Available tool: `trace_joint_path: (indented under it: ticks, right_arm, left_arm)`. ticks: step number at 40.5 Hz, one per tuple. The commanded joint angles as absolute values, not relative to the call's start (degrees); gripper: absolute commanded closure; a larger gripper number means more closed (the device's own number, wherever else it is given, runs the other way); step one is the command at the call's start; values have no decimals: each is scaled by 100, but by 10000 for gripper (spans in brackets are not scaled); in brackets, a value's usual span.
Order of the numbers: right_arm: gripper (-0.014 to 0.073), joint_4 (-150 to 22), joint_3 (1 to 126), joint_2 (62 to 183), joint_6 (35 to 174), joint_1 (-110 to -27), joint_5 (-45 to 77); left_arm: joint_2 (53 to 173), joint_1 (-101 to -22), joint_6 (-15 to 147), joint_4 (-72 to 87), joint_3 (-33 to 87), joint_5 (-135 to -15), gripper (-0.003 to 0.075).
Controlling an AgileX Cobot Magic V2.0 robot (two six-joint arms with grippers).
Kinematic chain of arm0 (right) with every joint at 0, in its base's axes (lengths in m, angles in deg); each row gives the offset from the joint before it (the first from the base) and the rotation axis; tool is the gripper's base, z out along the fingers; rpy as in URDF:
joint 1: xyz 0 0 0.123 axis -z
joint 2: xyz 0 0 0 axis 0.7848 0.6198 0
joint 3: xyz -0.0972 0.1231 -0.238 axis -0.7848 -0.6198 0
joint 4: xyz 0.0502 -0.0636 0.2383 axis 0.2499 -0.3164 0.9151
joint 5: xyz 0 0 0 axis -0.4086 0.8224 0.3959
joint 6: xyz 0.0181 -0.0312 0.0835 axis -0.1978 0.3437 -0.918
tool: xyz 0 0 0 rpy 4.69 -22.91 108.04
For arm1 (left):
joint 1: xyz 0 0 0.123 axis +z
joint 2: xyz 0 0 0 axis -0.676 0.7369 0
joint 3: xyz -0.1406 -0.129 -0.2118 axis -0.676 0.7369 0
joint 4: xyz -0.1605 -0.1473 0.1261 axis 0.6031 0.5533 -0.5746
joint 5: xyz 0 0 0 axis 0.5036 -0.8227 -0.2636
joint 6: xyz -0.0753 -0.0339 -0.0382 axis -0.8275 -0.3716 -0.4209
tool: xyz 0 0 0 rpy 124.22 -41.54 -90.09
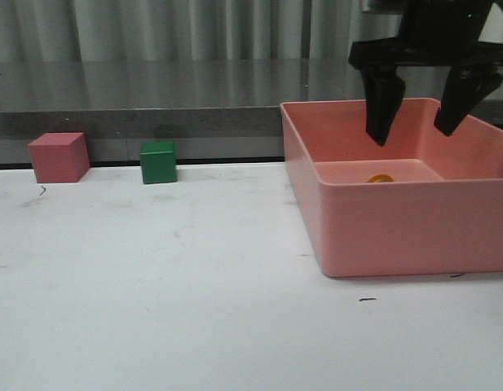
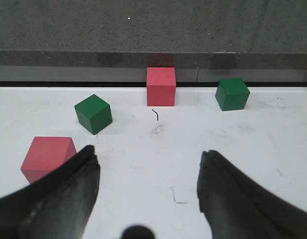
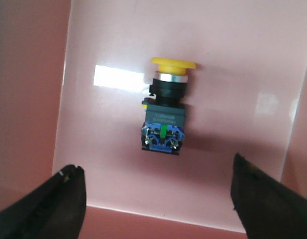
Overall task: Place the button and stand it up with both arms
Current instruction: 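Lower the right gripper into the pink bin and grasp the yellow button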
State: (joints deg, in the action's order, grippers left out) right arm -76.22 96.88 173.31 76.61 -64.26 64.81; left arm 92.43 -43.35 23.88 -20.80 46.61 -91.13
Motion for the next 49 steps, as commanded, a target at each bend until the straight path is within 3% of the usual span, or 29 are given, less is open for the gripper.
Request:
trace_joint_path:
  ticks: [1,17,49]
  right_arm:
    - [-20,-7627,10198,17436,7393,-6412,6638]
    - [-20,-7632,10585,18302,7165,-6412,6583]
    - [-20,-7784,10585,18670,6959,-6394,6217]
  left_arm:
    - [9267,-4339,2383,-2042,4494,-8696,303]
    - [9267,-4339,2383,-2042,4494,-8696,303]
    - [9267,-4339,2383,-2042,4494,-8696,303]
